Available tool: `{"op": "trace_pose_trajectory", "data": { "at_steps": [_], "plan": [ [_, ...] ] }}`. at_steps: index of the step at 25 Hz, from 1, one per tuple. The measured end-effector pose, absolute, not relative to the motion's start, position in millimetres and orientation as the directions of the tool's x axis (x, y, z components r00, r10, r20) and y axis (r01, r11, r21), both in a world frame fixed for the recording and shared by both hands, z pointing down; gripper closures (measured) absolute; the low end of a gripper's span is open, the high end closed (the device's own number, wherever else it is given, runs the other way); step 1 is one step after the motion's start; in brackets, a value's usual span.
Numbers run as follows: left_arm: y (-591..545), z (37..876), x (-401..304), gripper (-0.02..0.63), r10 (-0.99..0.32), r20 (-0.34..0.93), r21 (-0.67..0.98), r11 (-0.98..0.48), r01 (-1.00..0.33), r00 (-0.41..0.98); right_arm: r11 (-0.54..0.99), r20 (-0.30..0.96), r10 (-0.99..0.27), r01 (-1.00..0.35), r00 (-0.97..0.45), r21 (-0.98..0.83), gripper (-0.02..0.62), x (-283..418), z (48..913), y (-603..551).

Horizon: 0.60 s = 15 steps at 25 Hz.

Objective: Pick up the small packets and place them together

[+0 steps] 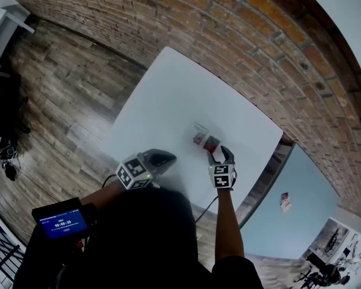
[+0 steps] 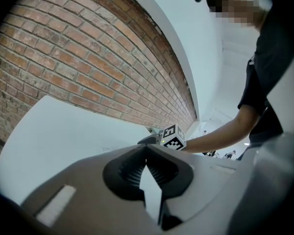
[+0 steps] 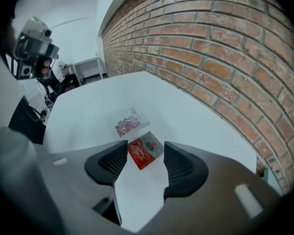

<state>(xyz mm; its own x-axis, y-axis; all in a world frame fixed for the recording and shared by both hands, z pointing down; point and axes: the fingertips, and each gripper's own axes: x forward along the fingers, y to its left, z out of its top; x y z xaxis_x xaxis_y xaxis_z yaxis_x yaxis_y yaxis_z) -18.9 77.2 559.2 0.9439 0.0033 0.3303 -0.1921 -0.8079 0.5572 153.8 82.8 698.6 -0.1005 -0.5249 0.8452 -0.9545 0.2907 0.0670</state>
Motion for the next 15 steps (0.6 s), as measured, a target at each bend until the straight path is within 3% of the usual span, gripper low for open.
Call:
{"op": "trace_pose_trajectory", "data": {
  "at_steps": [5,6,8,9,12,15],
  "plan": [
    [62.1,533.7,-17.7,0.604,-0.041,0.259,0.509,-0.844,-0.172,0.965,0.108,0.663,-0.738,-0.992,-0.125,-0.068,0.391,130.3,616.0,84.3],
    [58.0,526.6,-18.8,0.604,-0.048,0.241,0.49,-0.856,-0.165,0.969,0.069,0.606,-0.788,-0.994,-0.11,-0.09,0.431,120.5,593.0,84.6],
    [49.3,512.0,-21.1,0.604,-0.075,0.216,0.451,-0.877,-0.168,0.973,0.01,0.509,-0.858,-0.994,-0.063,-0.107,0.573,98.8,551.2,84.9],
    [45.2,503.0,-22.0,0.604,-0.098,0.201,0.435,-0.882,-0.179,0.975,-0.021,0.48,-0.876,-0.993,-0.038,-0.117,0.592,89.8,535.8,85.4],
    [41.3,481.2,-30.4,0.604,-0.174,0.163,0.408,-0.884,-0.227,0.971,-0.107,0.424,-0.906,-0.972,0.009,-0.207,0.594,67.6,503.1,88.0],
    [51.3,474.6,-42.0,0.604,-0.224,0.145,0.399,-0.878,-0.264,0.964,-0.102,0.366,-0.93,-0.977,0.027,-0.188,0.592,47.1,476.0,91.6]
  ]
}}
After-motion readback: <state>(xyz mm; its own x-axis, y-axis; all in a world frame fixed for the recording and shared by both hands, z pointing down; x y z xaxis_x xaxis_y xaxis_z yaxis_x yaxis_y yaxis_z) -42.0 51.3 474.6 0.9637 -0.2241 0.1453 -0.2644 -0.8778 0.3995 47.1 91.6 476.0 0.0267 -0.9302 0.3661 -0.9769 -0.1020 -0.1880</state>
